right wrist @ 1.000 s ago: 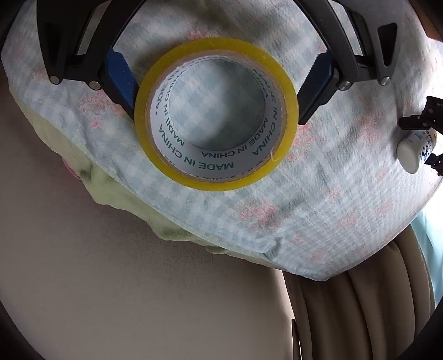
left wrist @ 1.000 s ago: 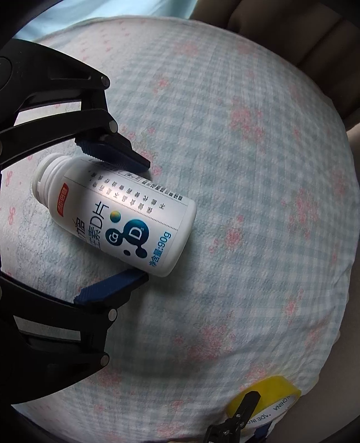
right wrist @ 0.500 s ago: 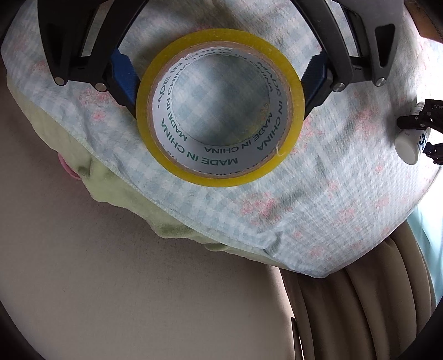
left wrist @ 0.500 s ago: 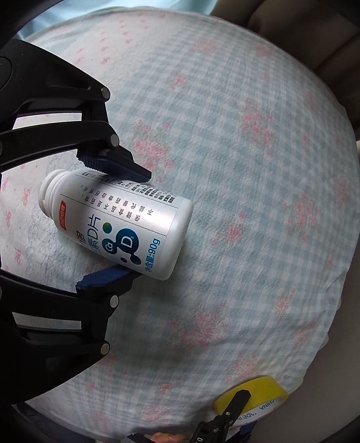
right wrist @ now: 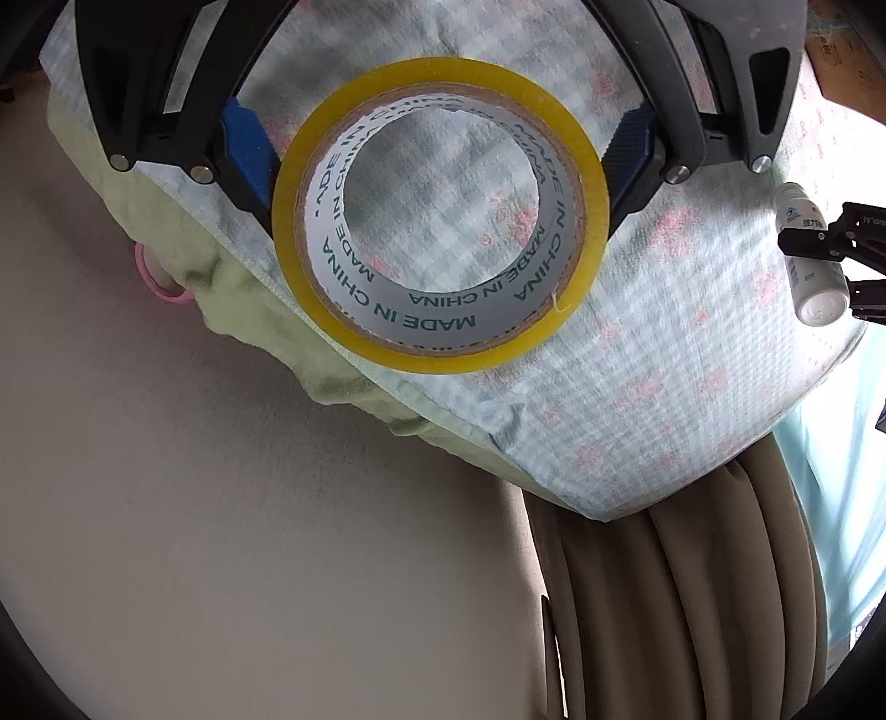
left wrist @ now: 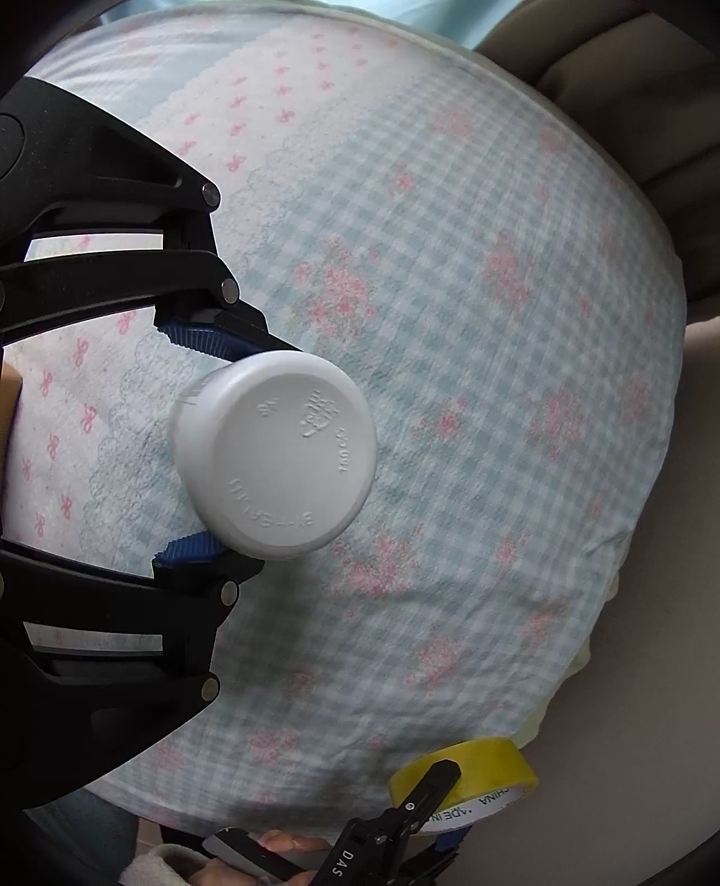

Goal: Organize rigid objects
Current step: 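Lift the bottle and tape and carry both over the cardboard box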

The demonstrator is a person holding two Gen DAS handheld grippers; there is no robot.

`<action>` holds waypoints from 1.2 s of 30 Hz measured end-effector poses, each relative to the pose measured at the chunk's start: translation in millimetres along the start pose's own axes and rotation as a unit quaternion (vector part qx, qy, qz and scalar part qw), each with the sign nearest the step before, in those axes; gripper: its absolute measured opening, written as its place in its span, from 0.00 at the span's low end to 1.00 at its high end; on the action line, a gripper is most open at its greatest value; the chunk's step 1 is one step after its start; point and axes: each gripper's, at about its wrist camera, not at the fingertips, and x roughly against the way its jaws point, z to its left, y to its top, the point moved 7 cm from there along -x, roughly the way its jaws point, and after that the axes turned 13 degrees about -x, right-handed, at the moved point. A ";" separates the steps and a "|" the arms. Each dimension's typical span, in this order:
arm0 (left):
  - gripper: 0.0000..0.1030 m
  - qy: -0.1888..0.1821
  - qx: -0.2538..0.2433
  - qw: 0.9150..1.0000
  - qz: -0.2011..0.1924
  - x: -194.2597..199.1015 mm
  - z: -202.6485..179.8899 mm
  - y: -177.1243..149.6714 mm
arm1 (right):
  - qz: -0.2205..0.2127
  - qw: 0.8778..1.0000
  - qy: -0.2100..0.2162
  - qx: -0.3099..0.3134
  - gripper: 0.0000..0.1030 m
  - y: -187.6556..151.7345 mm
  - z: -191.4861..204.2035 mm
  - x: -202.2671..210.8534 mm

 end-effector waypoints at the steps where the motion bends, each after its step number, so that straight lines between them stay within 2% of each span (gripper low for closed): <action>1: 0.47 0.000 0.007 1.000 -0.002 3.4 0.0 -1.7 | -0.001 1.000 0.003 0.001 0.94 0.8 -0.2 3.6; 10: 0.47 0.006 0.065 0.997 -0.033 50.2 -10.0 -27.7 | -0.007 0.999 0.040 0.027 0.94 0.4 18.6 44.3; 19: 0.47 0.030 0.121 0.990 -0.069 138.4 -14.5 -80.5 | -0.006 0.994 0.089 0.068 0.94 -6.9 56.0 107.3; 28: 0.47 0.069 0.177 0.979 -0.075 221.4 1.8 -184.8 | 0.008 0.980 0.157 0.125 0.94 -32.4 130.9 180.1; 36: 0.46 0.097 0.244 0.963 -0.066 259.3 23.4 -302.1 | 0.041 0.958 0.221 0.177 0.94 -96.8 213.9 225.2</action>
